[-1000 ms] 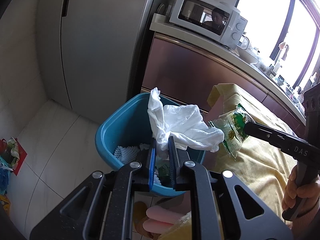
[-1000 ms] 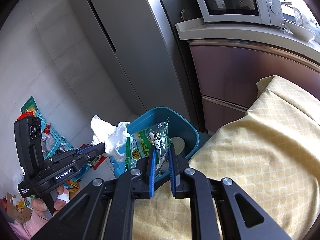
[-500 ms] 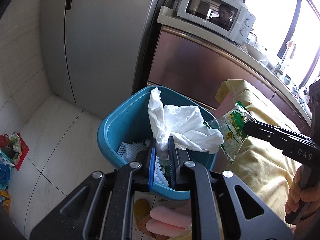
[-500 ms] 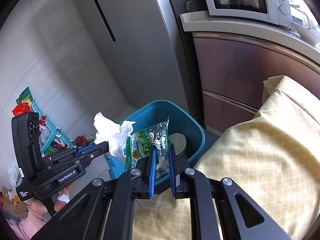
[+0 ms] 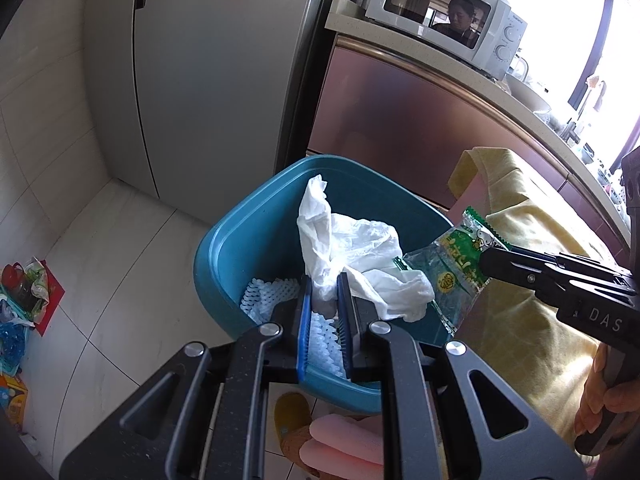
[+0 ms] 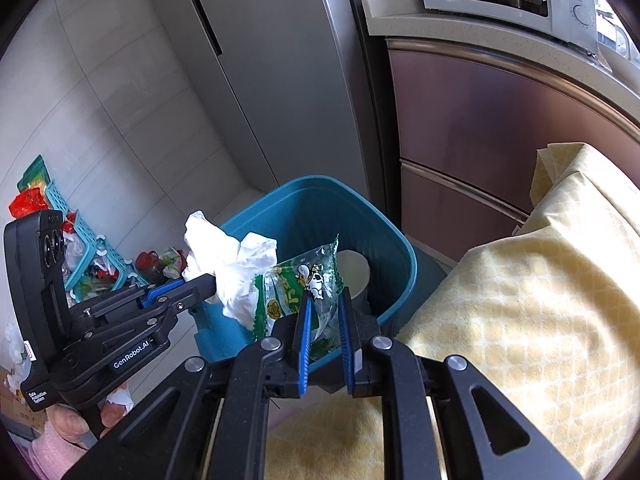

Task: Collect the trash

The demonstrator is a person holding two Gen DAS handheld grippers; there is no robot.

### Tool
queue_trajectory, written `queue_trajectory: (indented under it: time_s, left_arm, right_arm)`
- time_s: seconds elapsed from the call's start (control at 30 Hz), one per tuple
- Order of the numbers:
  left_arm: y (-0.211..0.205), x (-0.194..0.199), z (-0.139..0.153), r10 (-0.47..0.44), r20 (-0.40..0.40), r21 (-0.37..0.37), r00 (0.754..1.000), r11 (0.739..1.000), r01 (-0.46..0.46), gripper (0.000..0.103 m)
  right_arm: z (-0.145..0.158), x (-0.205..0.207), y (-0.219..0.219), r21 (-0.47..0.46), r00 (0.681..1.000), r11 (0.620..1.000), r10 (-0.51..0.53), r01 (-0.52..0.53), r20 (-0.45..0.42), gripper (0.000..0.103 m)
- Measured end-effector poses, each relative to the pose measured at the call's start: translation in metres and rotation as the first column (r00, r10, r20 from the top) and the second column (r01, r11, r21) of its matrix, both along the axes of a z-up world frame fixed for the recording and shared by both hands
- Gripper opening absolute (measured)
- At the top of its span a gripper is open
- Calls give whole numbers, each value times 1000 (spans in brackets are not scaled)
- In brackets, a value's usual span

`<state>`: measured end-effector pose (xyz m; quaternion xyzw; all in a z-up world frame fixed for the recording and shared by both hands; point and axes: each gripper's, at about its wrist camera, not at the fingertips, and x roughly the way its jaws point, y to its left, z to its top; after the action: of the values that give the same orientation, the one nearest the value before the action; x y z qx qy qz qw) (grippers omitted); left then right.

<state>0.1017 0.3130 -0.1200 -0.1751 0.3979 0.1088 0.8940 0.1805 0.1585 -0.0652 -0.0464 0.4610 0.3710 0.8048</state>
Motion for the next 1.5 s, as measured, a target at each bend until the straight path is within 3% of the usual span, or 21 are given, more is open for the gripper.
queue_trajectory:
  time_s: [0.2,0.4,0.57,0.83,1.03,1.2,1.27,1.33,1.5]
  left_arm:
    - [-1,12,-12,-19,-33,-23,999,1000,18,16]
    - [-2,19,-22,-40,-43,-47,998,998,38,35]
    - [-6,18,-24,-51,-27,-55,998,997,50,42]
    - [-19,1,-2,-91,25,-8,996,996,91,52]
    - [-39,-25,30,-144,110,57,983,989,139,69]
    - [-63,-55,61,-169,219,127,961,981,144,98]
    - [-75,-64,70,-167,260,151,951,980,131,98]
    - [-87,-71,78,-170,285,171,943,977,124,98]
    - [-119,-85,94,-176,345,216,922,971,105,98]
  right_arm:
    - [-8,1,11,-44,1000,999,7,-7,-11,22]
    - [-9,3,8,-39,1000,999,1,-2,-19,28]
    - [-9,4,1,-13,1000,1000,-13,13,-28,37]
    - [4,-6,-27,66,1000,998,-11,11,-4,38]
    - [30,-33,-70,131,992,989,-76,63,100,53]
    - [50,-68,-114,163,956,978,-165,127,242,74]
    - [55,-84,-130,168,932,973,-206,161,299,90]
    - [58,-97,-145,171,902,963,-255,206,349,96]
    - [55,-128,-184,198,829,926,-375,321,415,96]
